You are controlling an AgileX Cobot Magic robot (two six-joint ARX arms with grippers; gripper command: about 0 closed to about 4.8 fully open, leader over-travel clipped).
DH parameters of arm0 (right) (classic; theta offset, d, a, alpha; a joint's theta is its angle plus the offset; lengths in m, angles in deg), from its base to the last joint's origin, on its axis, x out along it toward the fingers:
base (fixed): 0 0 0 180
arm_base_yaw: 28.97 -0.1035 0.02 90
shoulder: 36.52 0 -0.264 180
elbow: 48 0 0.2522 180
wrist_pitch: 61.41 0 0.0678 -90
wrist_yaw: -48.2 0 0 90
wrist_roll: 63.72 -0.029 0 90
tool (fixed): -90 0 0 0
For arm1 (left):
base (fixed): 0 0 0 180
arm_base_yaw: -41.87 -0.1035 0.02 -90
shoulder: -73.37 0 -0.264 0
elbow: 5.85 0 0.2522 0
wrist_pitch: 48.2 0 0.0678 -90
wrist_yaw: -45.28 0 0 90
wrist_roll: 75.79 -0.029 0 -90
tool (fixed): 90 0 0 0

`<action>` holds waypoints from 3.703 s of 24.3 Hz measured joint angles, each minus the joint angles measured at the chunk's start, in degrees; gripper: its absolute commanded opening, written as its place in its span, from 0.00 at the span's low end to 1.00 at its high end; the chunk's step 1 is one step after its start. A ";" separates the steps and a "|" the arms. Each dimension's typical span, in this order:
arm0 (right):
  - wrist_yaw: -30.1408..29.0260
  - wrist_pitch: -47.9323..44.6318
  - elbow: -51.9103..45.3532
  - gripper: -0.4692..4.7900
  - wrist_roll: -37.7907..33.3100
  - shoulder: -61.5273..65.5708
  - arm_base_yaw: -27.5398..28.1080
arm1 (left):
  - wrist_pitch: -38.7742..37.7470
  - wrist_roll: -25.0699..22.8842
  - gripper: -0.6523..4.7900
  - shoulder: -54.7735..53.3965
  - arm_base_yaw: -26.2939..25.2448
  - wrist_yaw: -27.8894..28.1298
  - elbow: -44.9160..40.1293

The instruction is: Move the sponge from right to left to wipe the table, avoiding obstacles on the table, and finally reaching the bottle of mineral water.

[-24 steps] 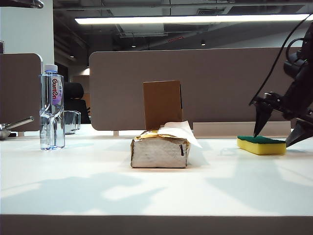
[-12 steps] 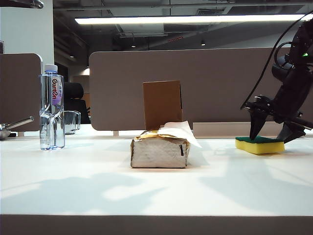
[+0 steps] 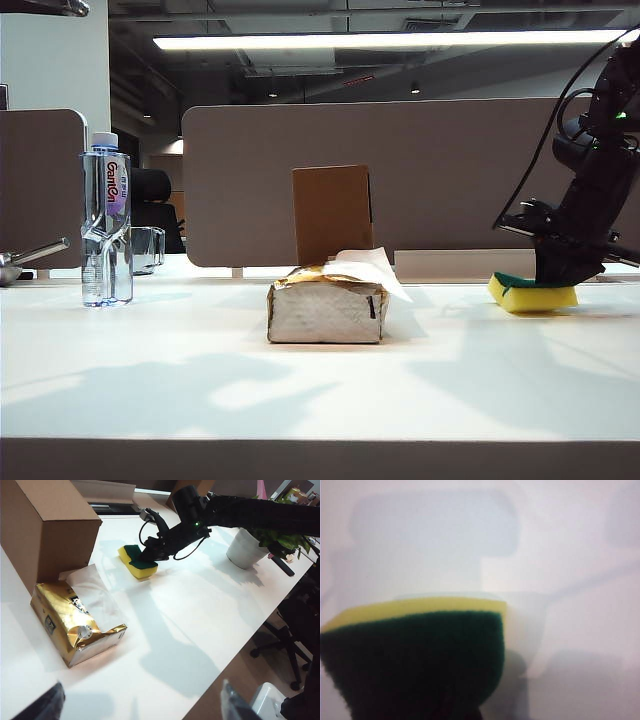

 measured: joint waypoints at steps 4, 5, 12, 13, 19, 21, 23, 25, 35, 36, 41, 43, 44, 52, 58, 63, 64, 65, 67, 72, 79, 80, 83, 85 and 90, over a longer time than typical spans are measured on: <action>0.44 1.66 0.28 0.08 0.87 0.00 -0.02 | 0.55 0.00 0.86 0.00 0.00 0.00 0.00; 0.44 1.95 0.31 0.08 0.90 0.00 0.00 | 0.85 0.00 0.86 0.00 0.00 0.00 0.00; 0.74 4.13 0.39 0.08 0.94 -0.13 0.00 | 2.69 0.00 0.86 0.00 0.00 0.00 0.00; 0.79 4.28 0.33 0.08 0.94 -0.26 0.00 | 2.69 0.00 0.86 0.00 0.00 0.00 0.00; 1.51 3.30 -7.39 0.08 1.05 -5.27 0.02 | 3.17 0.00 0.86 0.00 0.00 0.00 0.00; 1.42 0.31 -11.39 0.08 1.09 -7.30 0.02 | 3.19 0.00 0.86 0.00 0.00 0.00 0.00; 1.46 -2.10 -15.10 0.08 1.09 -9.38 -0.20 | 3.21 0.00 0.86 0.02 0.00 0.00 0.00; 1.51 -5.33 -20.15 0.08 0.83 -12.17 -0.37 | 3.28 0.00 0.86 0.04 0.00 0.00 0.00; 1.44 -15.30 -40.54 0.08 -1.16 -25.35 -0.46 | 3.50 0.00 0.86 0.15 0.00 -0.02 0.55; 1.42 -16.48 -42.69 0.08 -1.40 -26.75 -0.48 | 4.09 -0.02 0.86 0.46 0.00 -0.04 0.90; 1.16 -19.39 -51.43 0.08 -3.87 -33.46 -0.55 | 4.37 0.00 0.86 0.76 0.00 -0.04 2.23; 1.01 -19.58 -54.14 0.08 -4.00 -35.78 -0.55 | 4.33 0.00 0.86 0.81 0.00 -0.04 2.23; 1.01 -19.82 -56.39 0.08 -4.24 -37.83 -0.59 | 4.35 -0.02 0.86 0.83 0.00 -0.04 2.23; 1.57 -10.86 -68.96 0.08 -8.37 -56.17 -0.79 | 4.33 0.00 0.86 0.85 0.00 -0.07 2.23; 3.06 -1.36 -73.68 0.08 -11.30 -69.92 -0.90 | 4.33 -0.02 0.86 0.87 0.00 -0.07 2.23; 4.72 -1.57 -73.94 0.08 -12.94 -71.25 -0.90 | 4.33 0.00 0.86 0.87 0.00 -0.07 2.23; 4.92 -1.64 -73.94 0.08 -12.98 -71.08 -0.90 | 4.33 0.00 0.86 0.90 0.00 -0.07 2.23; 5.11 -2.27 -74.18 0.08 -13.03 -70.62 -0.90 | 4.33 0.00 0.86 0.98 0.00 -0.04 2.23; 5.27 -3.10 -74.64 0.08 -13.07 -69.72 -0.90 | 4.31 0.00 0.86 1.27 0.00 -0.07 2.23; 5.35 -5.81 -74.58 0.08 -13.09 -66.40 -1.88 | 4.33 0.00 0.86 1.53 0.00 -0.04 2.25; 10.78 -19.85 -73.83 0.08 -21.16 -57.86 -18.10 | 4.35 0.00 0.86 1.51 0.00 -0.07 2.25; 10.88 -21.81 -73.66 0.08 -22.45 -56.59 -19.76 | 4.33 -0.02 0.86 1.51 0.00 -0.07 2.25; 11.08 -29.83 -73.42 0.08 -27.56 -51.95 -25.79 | 4.33 -0.02 0.86 1.51 0.00 -0.07 2.25; 11.52 -32.24 -72.28 0.08 -30.05 -49.35 -29.55 | 4.33 -0.02 0.86 1.51 0.00 -0.07 2.25; 15.32 -30.58 -66.18 0.08 -32.87 -43.76 -38.21 | 4.33 0.00 0.86 1.51 0.00 -0.04 2.25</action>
